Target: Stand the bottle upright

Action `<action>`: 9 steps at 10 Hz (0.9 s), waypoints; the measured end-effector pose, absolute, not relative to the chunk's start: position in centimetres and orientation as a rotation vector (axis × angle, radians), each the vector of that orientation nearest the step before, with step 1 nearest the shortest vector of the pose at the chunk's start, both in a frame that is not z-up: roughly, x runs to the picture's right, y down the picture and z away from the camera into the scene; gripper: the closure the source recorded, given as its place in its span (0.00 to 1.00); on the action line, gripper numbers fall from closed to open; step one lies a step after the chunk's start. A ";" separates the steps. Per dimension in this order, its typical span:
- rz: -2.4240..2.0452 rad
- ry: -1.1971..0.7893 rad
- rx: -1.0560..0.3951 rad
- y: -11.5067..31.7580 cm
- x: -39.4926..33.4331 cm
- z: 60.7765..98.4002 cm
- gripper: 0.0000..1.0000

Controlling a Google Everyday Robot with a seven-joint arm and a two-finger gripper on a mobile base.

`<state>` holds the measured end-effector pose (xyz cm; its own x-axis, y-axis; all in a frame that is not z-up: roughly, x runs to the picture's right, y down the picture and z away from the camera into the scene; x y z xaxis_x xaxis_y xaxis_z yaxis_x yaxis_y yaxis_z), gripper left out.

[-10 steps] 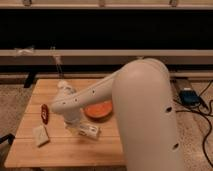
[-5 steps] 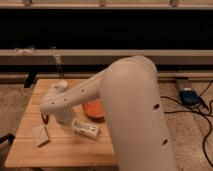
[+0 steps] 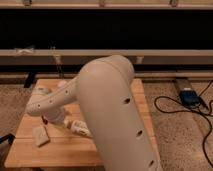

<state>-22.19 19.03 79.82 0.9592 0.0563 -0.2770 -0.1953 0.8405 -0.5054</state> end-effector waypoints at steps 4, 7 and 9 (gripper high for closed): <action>0.076 0.347 -0.519 18.9 -23.7 81.0 0.38; 0.014 0.463 -0.492 19.2 -23.8 81.8 0.38; -0.018 0.541 -0.475 19.2 -23.6 82.3 0.38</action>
